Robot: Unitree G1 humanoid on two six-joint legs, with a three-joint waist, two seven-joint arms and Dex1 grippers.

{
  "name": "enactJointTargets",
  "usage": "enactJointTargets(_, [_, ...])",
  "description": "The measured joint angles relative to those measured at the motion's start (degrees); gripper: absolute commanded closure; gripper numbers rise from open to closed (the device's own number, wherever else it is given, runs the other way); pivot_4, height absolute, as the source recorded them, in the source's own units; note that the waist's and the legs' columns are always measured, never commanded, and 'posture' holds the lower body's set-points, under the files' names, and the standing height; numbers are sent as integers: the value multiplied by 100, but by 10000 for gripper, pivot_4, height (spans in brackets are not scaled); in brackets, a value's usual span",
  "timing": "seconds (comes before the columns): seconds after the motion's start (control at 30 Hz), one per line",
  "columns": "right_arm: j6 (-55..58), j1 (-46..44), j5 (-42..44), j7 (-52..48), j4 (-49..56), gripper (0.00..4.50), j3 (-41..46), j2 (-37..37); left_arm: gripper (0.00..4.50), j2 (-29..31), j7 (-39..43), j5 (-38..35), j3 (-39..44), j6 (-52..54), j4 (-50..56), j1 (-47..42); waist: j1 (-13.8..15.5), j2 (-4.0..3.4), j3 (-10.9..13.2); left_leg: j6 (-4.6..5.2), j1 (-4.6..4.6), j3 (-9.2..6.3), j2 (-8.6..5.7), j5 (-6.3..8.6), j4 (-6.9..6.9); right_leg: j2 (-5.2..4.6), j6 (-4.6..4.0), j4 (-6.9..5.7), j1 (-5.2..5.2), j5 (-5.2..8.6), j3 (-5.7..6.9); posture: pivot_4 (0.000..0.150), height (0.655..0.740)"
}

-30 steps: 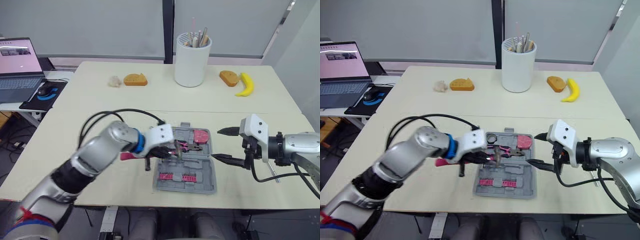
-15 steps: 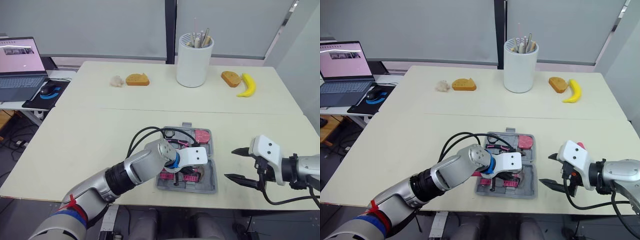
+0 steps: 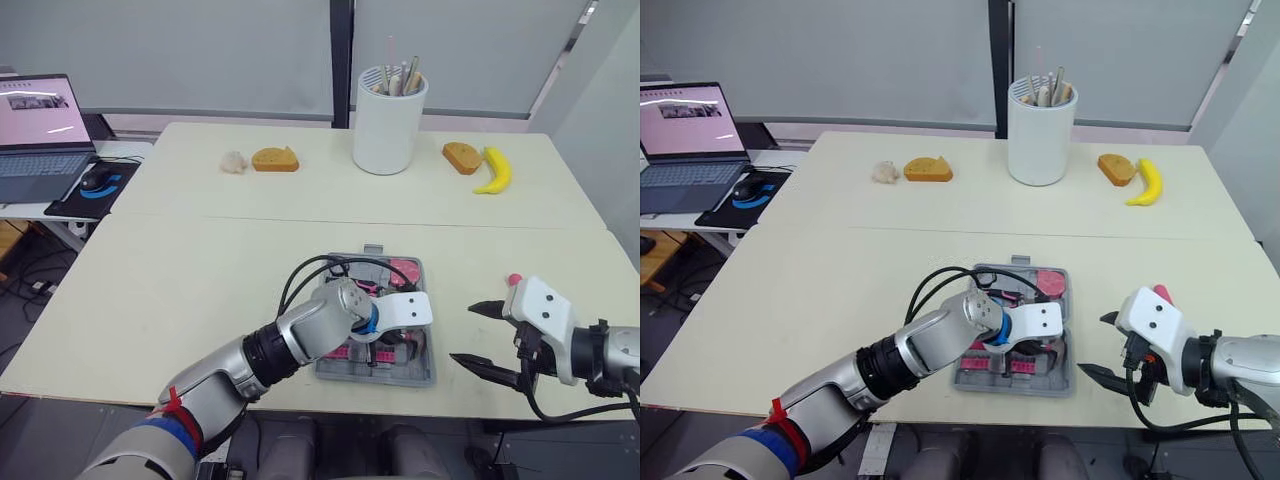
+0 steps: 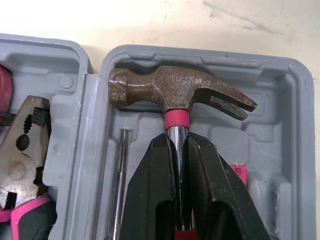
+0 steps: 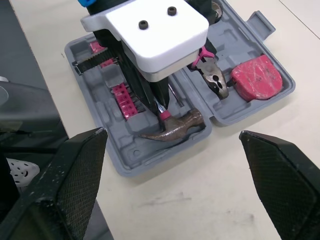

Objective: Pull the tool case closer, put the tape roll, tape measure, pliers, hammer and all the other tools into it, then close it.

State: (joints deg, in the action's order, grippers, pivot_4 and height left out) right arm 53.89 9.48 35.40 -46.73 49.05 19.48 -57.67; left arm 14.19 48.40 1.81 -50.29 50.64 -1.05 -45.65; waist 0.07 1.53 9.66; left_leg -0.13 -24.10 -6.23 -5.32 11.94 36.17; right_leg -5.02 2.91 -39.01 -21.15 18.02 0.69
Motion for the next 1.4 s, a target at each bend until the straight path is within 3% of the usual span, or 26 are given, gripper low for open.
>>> enactJointTargets(0.33, [60,-75,199,232,23,0,12,15,44276,-229,118,239,-35,-302,-349,-74,7,-1,-1,2,1,0,-2,-1,2,-2,3,1,4,-2,1,1500,7400])
enactJointTargets(0.5, [57,-65,230,239,14,0,12,14,27995,-189,222,327,-17,-359,-350,-84,3,-2,-1,3,1,-1,-1,-1,2,-1,4,1,4,-2,1,1500,7400])
enactJointTargets(0.57, [38,-34,225,232,6,0,13,14,25395,-116,240,334,0,-335,-295,-81,2,-1,-1,3,1,-1,-1,-1,2,-1,4,1,3,-2,1,1500,7400])
enactJointTargets(0.77, [-129,188,91,159,-185,0,54,3,25395,929,739,46,596,-233,861,74,-48,-7,-4,2,9,0,5,-2,-1,5,3,-3,1,-2,-3,1500,7400])
enactJointTargets(0.9, [-325,165,-66,121,-366,0,36,-3,25395,1589,1080,-275,1238,-1003,1173,611,-20,-11,-7,2,10,0,2,-2,-1,1,3,1,6,-2,-3,1500,7400])
enactJointTargets(1.0, [-423,98,-117,96,-454,0,-55,-3,31437,1565,1228,-577,1607,-1897,1017,1127,-4,-11,-6,2,9,0,-1,-2,0,-4,3,4,7,-3,-3,1500,7400])
enactJointTargets(1.13, [-540,87,-219,51,-534,0,-67,-4,44179,1261,1102,-642,1835,-2699,490,1479,41,-10,-6,3,9,1,-2,-1,2,-6,3,6,9,-3,-2,1500,7400])
enactJointTargets(1.4, [-600,154,-276,-56,-616,0,-58,-8,44631,826,837,-124,1794,-3638,-437,1620,37,-10,-6,3,9,1,-2,-1,1,-4,3,3,8,-3,0,1500,7400])
